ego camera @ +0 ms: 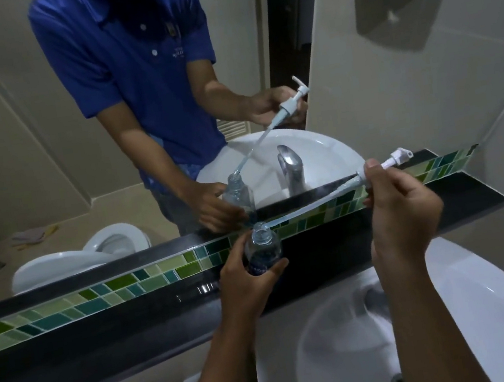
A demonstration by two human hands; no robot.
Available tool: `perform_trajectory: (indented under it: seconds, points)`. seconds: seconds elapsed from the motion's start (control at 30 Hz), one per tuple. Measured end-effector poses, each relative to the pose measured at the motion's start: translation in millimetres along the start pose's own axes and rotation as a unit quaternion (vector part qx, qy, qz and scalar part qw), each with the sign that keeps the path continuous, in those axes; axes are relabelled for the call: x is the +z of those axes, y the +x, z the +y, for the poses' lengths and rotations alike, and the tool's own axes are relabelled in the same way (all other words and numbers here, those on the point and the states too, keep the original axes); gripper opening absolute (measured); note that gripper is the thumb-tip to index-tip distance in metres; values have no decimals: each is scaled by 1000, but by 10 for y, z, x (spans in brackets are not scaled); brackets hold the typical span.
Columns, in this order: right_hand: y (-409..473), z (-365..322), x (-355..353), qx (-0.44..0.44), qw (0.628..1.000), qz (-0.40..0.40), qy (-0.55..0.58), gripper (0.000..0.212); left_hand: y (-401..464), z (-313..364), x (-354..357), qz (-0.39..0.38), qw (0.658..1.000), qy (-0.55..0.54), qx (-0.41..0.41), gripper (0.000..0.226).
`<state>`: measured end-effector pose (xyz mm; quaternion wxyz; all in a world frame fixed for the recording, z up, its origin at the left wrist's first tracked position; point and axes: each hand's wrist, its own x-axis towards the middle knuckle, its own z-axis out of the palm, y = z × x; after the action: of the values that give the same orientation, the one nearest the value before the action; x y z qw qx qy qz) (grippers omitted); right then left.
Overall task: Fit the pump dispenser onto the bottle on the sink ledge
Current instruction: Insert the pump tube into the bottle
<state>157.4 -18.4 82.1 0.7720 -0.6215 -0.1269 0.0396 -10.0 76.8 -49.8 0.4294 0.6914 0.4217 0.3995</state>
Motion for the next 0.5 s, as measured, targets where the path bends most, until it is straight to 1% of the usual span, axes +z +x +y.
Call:
perform_trajectory:
  seconds: [0.03, 0.13, 0.17, 0.27, 0.33, 0.43, 0.5]
  points:
    - [-12, 4, 20, -9, 1000, -4, -12, 13, -2, -8, 2, 0, 1000, -4, 2, 83]
    - [-68, -16, 103, -54, 996, -27, -68, 33, 2, -35, 1, -6, 1000, -14, 11, 80]
    - [-94, -39, 136, -74, 993, -44, -85, 36, 7, -44, 3, -7, 1000, -15, 13, 81]
    - [-151, -149, 250, -121, 978, -142, -90, 34, 14, -57, 10, -8, 1000, -14, 16, 81]
    - [-169, -205, 358, -164, 953, -220, -128, 31, 15, -64, 16, -11, 1000, -15, 14, 82]
    - [-212, -184, 560, -236, 886, -327, -228, 24, 22, -80, 15, -9, 1000, -18, 13, 82]
    - [-271, -83, 662, -234, 851, -391, -263, 18, 20, -85, 10, -9, 1000, -25, 14, 84]
